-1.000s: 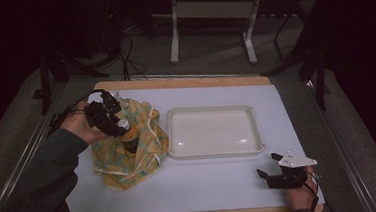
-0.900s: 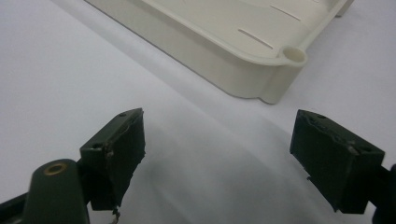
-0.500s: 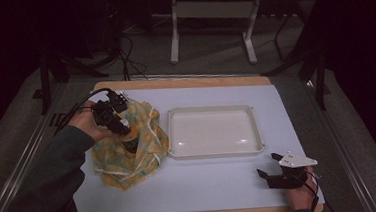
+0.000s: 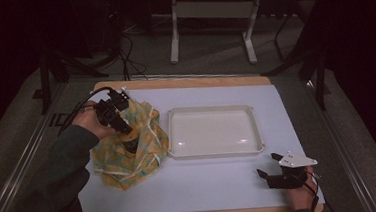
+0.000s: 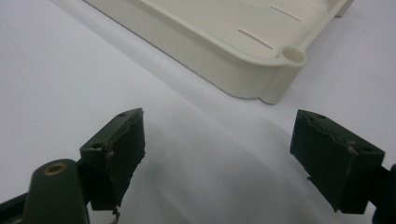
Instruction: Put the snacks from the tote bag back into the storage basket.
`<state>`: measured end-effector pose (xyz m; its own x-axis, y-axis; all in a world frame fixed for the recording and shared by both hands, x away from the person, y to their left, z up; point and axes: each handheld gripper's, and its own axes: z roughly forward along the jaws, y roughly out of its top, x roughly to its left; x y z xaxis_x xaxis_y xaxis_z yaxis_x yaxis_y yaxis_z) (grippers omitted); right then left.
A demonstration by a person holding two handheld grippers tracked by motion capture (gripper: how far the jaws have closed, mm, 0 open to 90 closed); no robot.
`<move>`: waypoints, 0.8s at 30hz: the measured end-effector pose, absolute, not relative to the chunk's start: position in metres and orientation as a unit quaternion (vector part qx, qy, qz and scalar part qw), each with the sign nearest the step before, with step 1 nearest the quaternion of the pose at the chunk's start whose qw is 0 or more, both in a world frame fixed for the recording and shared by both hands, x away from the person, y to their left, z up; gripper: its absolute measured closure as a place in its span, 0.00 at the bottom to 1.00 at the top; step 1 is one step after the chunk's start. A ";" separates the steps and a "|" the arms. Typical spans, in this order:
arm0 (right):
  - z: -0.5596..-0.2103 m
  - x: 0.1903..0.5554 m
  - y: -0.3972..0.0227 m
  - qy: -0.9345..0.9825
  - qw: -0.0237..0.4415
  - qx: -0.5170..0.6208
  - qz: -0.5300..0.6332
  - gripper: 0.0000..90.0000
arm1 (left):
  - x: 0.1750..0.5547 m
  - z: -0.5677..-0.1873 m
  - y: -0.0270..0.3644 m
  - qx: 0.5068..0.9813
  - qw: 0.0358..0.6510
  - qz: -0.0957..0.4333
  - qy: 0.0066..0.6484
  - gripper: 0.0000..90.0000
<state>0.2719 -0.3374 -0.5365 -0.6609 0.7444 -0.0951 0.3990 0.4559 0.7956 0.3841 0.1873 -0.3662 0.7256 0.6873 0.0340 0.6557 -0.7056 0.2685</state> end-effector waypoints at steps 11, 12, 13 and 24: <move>-0.536 0.272 -0.338 0.824 0.222 0.347 0.390 0.19 | 0.382 -0.364 0.190 0.924 0.130 0.058 0.355 0.65; -0.536 0.272 -0.338 0.824 0.222 0.347 0.390 0.19 | 0.381 -0.364 0.190 0.926 0.128 0.059 0.349 0.65; -0.536 0.272 -0.337 0.824 0.222 0.347 0.390 0.19 | 0.381 -0.364 0.189 0.927 0.127 0.060 0.347 0.65; -0.536 0.272 -0.338 0.823 0.221 0.347 0.391 0.19 | 0.377 -0.362 0.186 0.944 0.110 0.060 0.307 0.65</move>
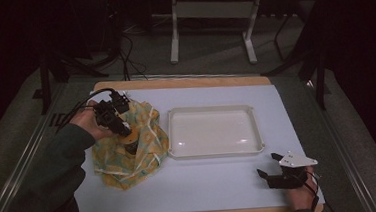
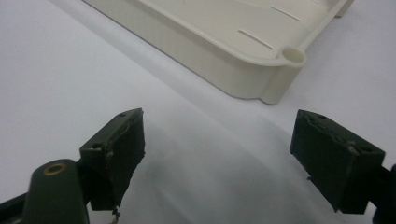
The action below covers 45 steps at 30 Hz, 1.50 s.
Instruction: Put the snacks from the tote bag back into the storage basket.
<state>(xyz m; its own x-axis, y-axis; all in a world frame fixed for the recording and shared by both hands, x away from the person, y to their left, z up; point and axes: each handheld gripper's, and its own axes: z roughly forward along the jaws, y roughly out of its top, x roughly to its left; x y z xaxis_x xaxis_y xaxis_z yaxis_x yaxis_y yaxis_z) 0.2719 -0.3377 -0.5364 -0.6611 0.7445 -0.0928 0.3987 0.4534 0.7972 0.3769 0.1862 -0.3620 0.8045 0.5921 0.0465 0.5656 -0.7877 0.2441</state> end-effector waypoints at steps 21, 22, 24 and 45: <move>-0.537 0.272 -0.337 0.824 0.222 0.346 0.390 0.19 | 0.367 -0.348 0.193 0.951 0.115 0.063 0.280 0.66; -0.536 0.272 -0.337 0.824 0.221 0.347 0.390 0.19 | 0.366 -0.347 0.193 0.952 0.115 0.063 0.278 0.66; -0.536 0.272 -0.337 0.824 0.221 0.347 0.390 0.19 | 0.364 -0.345 0.193 0.953 0.118 0.062 0.274 0.66; -0.536 0.272 -0.338 0.823 0.222 0.347 0.391 0.19 | 0.348 -0.319 0.199 0.962 0.126 0.065 0.234 0.66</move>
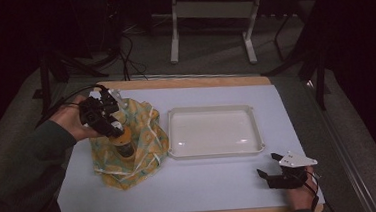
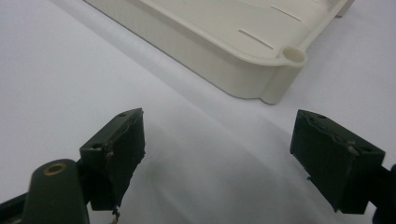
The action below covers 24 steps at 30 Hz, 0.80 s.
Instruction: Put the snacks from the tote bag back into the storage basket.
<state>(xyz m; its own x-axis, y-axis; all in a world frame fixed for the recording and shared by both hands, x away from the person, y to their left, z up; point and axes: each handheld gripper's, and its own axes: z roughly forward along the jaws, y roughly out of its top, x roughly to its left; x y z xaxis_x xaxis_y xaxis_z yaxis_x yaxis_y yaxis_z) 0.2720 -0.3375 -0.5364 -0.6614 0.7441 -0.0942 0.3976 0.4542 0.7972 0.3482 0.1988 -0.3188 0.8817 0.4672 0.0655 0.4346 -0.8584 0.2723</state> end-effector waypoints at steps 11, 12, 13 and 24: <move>-0.536 0.272 -0.337 0.823 0.222 0.347 0.390 0.19 | 0.340 -0.312 0.187 0.968 0.116 0.073 0.208 0.66; -0.536 0.272 -0.337 0.823 0.222 0.347 0.391 0.19 | 0.339 -0.311 0.186 0.969 0.115 0.074 0.207 0.66; -0.536 0.272 -0.337 0.823 0.222 0.347 0.391 0.19 | 0.338 -0.310 0.185 0.969 0.115 0.075 0.205 0.66; -0.536 0.272 -0.337 0.824 0.222 0.347 0.389 0.19 | 0.334 -0.290 0.172 0.973 0.118 0.079 0.179 0.66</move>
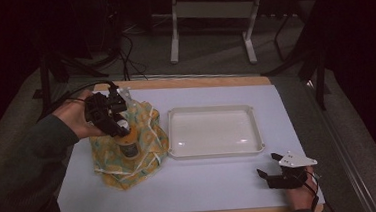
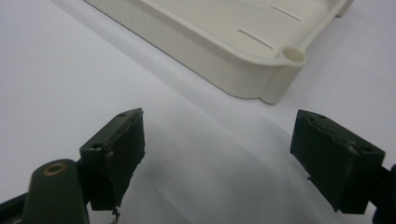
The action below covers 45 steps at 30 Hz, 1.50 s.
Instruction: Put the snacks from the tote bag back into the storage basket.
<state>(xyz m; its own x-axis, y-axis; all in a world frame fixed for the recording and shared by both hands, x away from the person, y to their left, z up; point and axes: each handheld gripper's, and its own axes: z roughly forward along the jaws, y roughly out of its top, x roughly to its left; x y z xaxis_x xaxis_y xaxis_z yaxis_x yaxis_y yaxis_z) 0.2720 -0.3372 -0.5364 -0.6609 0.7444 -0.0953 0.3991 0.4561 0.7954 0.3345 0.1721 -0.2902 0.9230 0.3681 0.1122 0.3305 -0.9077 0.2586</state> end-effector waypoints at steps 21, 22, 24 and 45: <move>-0.536 0.272 -0.337 0.824 0.222 0.346 0.389 0.19 | 0.345 -0.278 0.124 0.978 0.127 0.080 0.143 0.66; -0.536 0.272 -0.337 0.824 0.223 0.346 0.389 0.19 | 0.346 -0.278 0.123 0.979 0.125 0.080 0.142 0.66; -0.536 0.272 -0.338 0.824 0.223 0.346 0.390 0.19 | 0.347 -0.279 0.120 0.978 0.127 0.079 0.144 0.66; -0.536 0.271 -0.337 0.824 0.223 0.347 0.389 0.19 | 0.356 -0.279 0.092 0.978 0.142 0.075 0.131 0.66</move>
<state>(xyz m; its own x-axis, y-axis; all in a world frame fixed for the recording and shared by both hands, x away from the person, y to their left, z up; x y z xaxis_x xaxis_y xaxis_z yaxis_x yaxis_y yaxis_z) 0.2713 -0.3374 -0.5363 -0.6599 0.7451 -0.0968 0.3980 0.4560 0.7961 0.3561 0.0916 -0.2785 0.9543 0.2778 0.1103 0.2351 -0.9254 0.2973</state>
